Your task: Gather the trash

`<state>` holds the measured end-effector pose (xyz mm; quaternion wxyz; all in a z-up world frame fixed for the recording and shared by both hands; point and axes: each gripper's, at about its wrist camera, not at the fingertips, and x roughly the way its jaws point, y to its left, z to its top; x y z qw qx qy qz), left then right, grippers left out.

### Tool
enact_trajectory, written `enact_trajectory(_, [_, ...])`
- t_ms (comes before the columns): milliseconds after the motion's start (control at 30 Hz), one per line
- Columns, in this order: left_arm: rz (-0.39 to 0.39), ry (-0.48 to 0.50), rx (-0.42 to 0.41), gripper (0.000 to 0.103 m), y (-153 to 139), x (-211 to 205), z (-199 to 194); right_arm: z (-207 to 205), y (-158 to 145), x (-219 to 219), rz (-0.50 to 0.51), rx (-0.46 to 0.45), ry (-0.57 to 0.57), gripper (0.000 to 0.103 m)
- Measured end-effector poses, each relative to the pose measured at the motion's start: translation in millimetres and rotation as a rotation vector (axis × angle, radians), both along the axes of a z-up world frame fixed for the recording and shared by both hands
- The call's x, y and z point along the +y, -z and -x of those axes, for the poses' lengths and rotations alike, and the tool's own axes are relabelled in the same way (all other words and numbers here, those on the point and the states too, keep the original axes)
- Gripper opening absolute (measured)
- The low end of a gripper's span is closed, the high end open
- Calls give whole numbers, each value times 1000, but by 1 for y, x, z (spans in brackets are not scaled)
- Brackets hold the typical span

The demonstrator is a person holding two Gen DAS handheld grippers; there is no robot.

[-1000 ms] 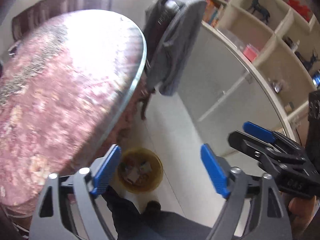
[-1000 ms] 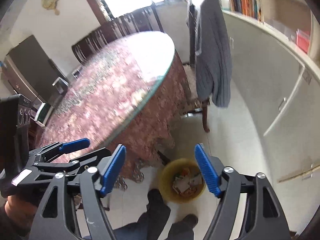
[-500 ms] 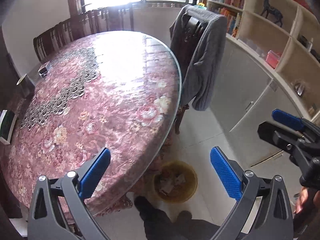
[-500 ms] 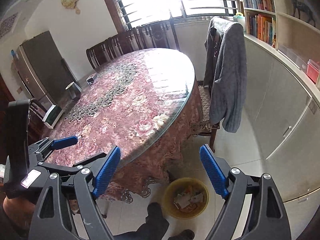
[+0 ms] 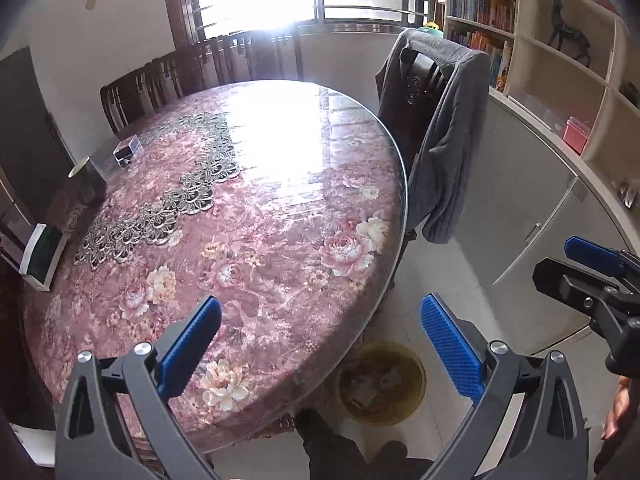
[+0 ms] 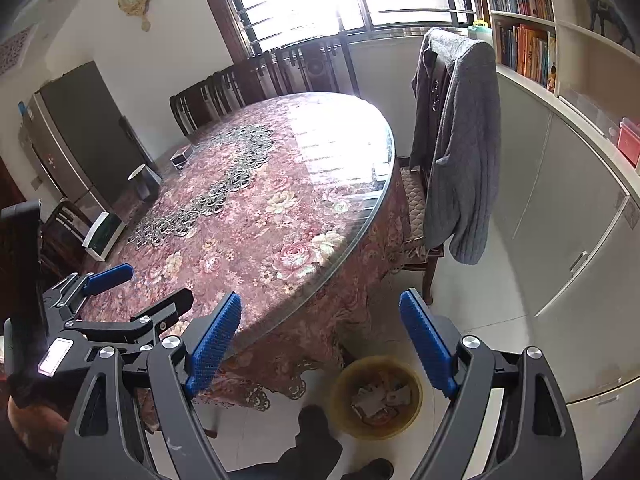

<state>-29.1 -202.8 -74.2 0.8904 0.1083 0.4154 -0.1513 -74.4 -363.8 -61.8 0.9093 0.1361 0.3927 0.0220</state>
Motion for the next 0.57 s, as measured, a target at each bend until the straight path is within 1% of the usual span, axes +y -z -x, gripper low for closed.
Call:
enact_trajectory(100, [-10, -20, -23, 99, -3, -1, -3, -4, -1, 2, 7, -2, 3, 79])
enact_trajectory(233, [-4, -19, -25, 99, -7, 0, -11, -8, -2, 3, 10, 0, 7, 79])
enact_trajectory(367, [17, -27, -3, 99, -8, 4, -20, -11, -2, 4, 13, -2, 9, 79])
enact_trajectory(567, [29, -78, 32, 99, -5, 13, -35, -18, -2, 6, 12, 3, 14, 79])
